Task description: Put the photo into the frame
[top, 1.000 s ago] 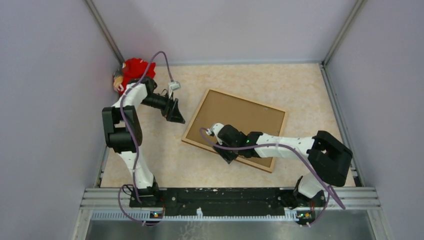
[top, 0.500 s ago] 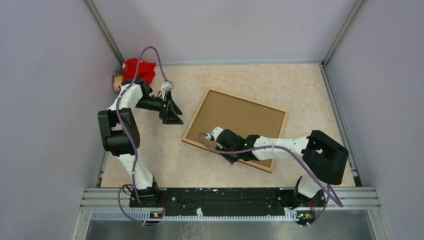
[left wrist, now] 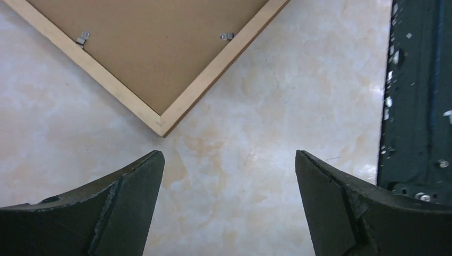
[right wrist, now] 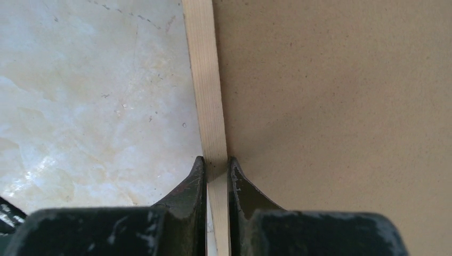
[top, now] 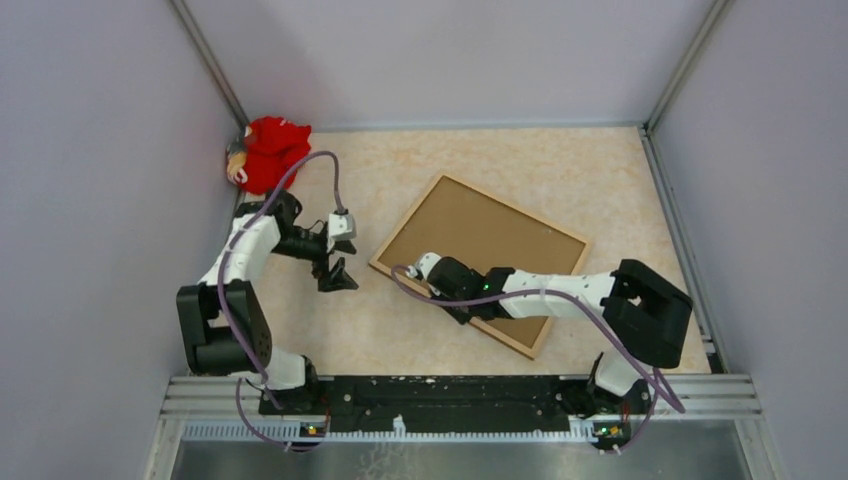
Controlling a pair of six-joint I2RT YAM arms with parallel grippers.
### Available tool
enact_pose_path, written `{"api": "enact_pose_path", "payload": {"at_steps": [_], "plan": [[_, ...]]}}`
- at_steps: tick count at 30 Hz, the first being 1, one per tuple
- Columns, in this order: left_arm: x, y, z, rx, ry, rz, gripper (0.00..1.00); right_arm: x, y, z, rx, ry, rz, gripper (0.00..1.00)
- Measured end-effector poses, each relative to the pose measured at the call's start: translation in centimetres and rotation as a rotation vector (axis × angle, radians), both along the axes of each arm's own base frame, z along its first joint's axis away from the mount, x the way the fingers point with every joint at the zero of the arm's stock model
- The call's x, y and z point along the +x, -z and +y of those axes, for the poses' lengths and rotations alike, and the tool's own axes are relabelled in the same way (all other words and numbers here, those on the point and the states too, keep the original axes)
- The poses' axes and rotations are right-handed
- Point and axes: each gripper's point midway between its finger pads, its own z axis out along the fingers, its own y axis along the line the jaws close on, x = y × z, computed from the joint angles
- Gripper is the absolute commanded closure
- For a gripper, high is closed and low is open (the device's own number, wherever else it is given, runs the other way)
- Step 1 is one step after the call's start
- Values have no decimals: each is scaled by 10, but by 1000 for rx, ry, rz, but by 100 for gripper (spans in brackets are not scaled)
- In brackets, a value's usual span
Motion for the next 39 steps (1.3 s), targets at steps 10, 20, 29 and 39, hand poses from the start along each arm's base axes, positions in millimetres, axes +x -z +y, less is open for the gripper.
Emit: {"api": "enact_pose_path", "payload": {"at_steps": [10,20,29,39], "plan": [[-10,-14,-10,187,255,-632,1,13,-58,38,155,31,75,100],[-5,-19,-37,337,499,-1122,7,19,-105,46,288,49,184,100],[31,-34,-50,433,492,-1338,38,9,-133,54,365,26,257,100],[48,-59,-65,413,429,-1368,84,14,-167,53,379,32,232,32]]}}
